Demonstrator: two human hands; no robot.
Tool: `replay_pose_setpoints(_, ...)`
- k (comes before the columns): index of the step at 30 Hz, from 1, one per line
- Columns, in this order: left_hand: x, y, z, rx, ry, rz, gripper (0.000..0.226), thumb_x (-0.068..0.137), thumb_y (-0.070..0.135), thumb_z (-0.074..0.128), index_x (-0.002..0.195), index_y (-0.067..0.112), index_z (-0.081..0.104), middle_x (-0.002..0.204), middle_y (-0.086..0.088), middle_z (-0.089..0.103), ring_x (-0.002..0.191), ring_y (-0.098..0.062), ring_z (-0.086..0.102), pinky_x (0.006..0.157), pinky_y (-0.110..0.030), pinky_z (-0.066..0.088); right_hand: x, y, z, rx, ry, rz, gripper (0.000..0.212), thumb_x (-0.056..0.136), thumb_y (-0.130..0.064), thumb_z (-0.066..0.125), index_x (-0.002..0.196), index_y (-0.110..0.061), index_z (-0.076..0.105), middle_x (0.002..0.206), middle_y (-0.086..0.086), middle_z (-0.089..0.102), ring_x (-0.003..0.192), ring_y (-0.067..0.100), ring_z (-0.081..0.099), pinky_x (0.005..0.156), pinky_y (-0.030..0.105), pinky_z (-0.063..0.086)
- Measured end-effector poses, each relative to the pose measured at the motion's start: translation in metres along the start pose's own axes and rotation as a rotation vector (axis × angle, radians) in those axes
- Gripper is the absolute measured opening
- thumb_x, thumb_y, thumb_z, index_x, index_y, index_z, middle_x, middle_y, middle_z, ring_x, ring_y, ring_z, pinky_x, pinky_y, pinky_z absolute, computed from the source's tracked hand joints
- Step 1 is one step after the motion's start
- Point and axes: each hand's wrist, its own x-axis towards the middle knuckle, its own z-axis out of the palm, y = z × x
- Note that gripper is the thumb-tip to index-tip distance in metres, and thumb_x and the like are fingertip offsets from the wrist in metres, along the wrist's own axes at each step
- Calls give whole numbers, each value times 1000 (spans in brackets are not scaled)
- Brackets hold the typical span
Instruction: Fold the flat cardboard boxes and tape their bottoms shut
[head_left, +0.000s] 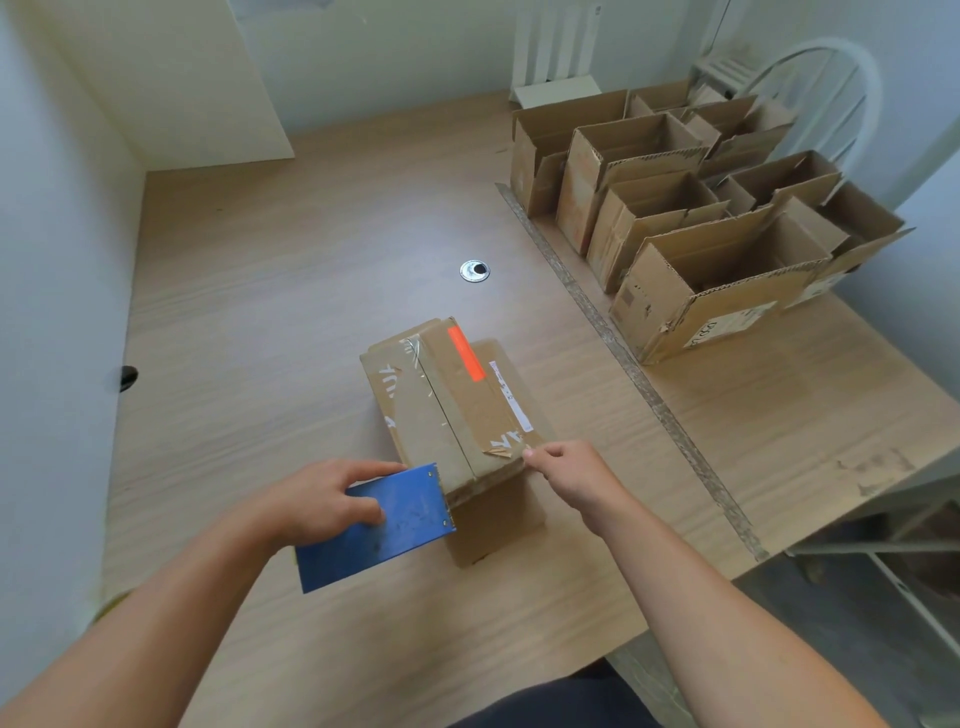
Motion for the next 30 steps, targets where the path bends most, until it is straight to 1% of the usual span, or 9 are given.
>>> replay_pose_setpoints(3, 0, 0, -1, -1, -2, 2, 56, 64, 48, 51, 116, 66, 43, 123, 14, 60, 106, -10, 56, 86, -26, 45, 1, -6, 1, 27, -15, 19, 25, 97, -25, 63, 74, -15, 63, 71, -5, 51, 75, 14, 48, 67, 25, 37)
replay_pose_setpoints(8, 2, 1, -2, -6, -8, 8, 57, 64, 48, 51, 118, 66, 43, 121, 15, 60, 106, -8, 56, 84, -24, 44, 4, -1, 6, 84, 17, -4, 21, 97, -23, 63, 81, -10, 64, 63, -6, 42, 58, 9, 36, 53, 21, 26)
replay_pose_setpoints(12, 2, -1, 0, -35, -21, 19, 60, 65, 46, 53, 122, 64, 44, 122, 17, 60, 107, -7, 56, 81, -21, 42, 11, 23, 14, -157, 185, -279, 27, 96, -25, 64, 77, -5, 67, 89, 0, 54, 84, 15, 54, 75, 26, 38)
replay_pose_setpoints(15, 3, -3, -2, -32, -12, 22, 63, 65, 47, 53, 125, 62, 45, 124, 18, 59, 109, -8, 55, 84, -23, 41, 21, 30, 15, -402, 291, -465, 16, 94, -26, 67, 103, -13, 67, 106, -1, 50, 104, 26, 51, 88, 39, 43)
replay_pose_setpoints(18, 5, -5, -2, -15, -15, 24, 68, 65, 47, 52, 132, 57, 47, 124, 18, 59, 108, -8, 55, 81, -22, 40, 30, 22, 3, -673, 293, -709, 48, 92, -26, 68, 136, -30, 50, 137, 2, 43, 118, 27, 43, 90, 45, 43)
replay_pose_setpoints(21, 5, -9, -1, -8, -20, 29, 69, 65, 49, 53, 133, 58, 48, 123, 20, 60, 108, -8, 56, 87, -26, 43, 45, 6, -12, -1084, 123, -1114, 70, 88, -19, 67, 147, -39, 35, 154, -1, 32, 137, 26, 39, 88, 42, 47)
replay_pose_setpoints(24, 4, -11, -1, 0, -14, 29, 67, 65, 49, 53, 131, 60, 47, 122, 21, 60, 108, -7, 56, 92, -28, 45, 60, -13, -13, -1344, -126, -1246, 86, 82, -15, 74, 151, -36, 27, 160, -3, 32, 144, 27, 37, 99, 41, 45)
replay_pose_setpoints(26, 0, -13, 0, -23, -1, 30, 66, 66, 48, 52, 131, 60, 46, 121, 22, 59, 105, -6, 56, 85, -22, 44, 66, -22, -10, -1337, -184, -1242, 92, 80, -10, 76, 151, -38, 25, 159, -4, 34, 144, 27, 38, 97, 41, 47)
replay_pose_setpoints(30, -6, -15, 9, -131, 54, 46, 58, 67, 45, 53, 120, 66, 44, 119, 24, 58, 102, 0, 56, 80, -19, 44, 77, -19, -5, -1132, -217, -1208, 77, 84, -12, 75, 144, -42, 35, 152, -2, 47, 138, 28, 47, 77, 45, 57)
